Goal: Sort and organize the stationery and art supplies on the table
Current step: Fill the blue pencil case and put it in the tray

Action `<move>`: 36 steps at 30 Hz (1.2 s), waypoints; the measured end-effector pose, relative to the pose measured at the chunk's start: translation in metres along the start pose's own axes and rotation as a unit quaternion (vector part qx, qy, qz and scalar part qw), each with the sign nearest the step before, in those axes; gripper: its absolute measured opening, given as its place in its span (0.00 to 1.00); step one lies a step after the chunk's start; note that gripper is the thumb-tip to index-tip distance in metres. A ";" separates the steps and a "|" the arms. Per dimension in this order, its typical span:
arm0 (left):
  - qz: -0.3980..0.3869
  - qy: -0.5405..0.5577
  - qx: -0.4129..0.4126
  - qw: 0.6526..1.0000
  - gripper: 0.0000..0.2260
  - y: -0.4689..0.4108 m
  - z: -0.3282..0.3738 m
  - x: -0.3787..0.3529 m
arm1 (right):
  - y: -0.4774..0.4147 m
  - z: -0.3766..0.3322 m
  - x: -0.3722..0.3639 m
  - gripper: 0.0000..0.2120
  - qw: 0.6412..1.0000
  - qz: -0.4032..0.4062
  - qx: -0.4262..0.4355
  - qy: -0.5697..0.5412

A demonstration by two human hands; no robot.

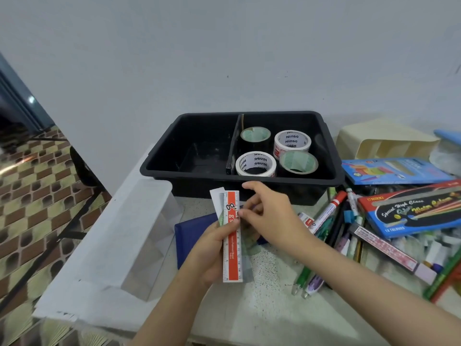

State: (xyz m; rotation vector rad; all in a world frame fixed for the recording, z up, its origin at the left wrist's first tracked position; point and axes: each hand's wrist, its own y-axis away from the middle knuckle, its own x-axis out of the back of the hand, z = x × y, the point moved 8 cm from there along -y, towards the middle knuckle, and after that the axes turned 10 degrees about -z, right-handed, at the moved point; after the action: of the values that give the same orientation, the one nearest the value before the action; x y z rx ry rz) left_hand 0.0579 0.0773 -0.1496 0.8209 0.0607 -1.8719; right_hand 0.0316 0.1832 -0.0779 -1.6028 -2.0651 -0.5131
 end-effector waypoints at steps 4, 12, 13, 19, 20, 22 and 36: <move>-0.012 0.061 -0.039 0.997 0.16 -0.001 0.005 -0.004 | 0.017 -0.005 -0.011 0.24 0.999 -0.010 0.027 0.035; -0.062 0.057 -0.077 0.993 0.17 0.002 0.016 -0.023 | 0.030 0.001 -0.027 0.28 0.975 -0.066 0.057 -0.203; -0.059 0.037 -0.076 0.995 0.18 0.002 0.015 -0.023 | 0.031 0.001 -0.029 0.27 0.967 -0.078 0.059 -0.236; -0.016 -0.208 -0.112 0.972 0.17 0.011 0.023 -0.009 | 0.037 0.010 -0.023 0.22 0.953 -0.078 0.042 -0.291; 0.002 -0.256 -0.128 0.958 0.17 0.014 0.028 -0.005 | 0.039 0.013 -0.019 0.22 0.952 -0.072 0.034 -0.294; 0.033 -0.338 -0.142 0.930 0.20 0.022 0.036 0.009 | 0.044 0.020 -0.010 0.22 0.955 -0.065 0.014 -0.289; 0.043 -0.684 -0.165 0.709 0.18 0.036 0.046 0.012 | 0.084 0.051 0.012 0.20 0.960 -0.036 -0.053 -0.274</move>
State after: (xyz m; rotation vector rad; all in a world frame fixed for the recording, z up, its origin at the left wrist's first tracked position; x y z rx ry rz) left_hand 0.0616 0.0326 -0.1096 -0.9196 -0.5471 -1.8609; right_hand 0.1040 0.2418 -0.1126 -1.8983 -2.5374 -0.2148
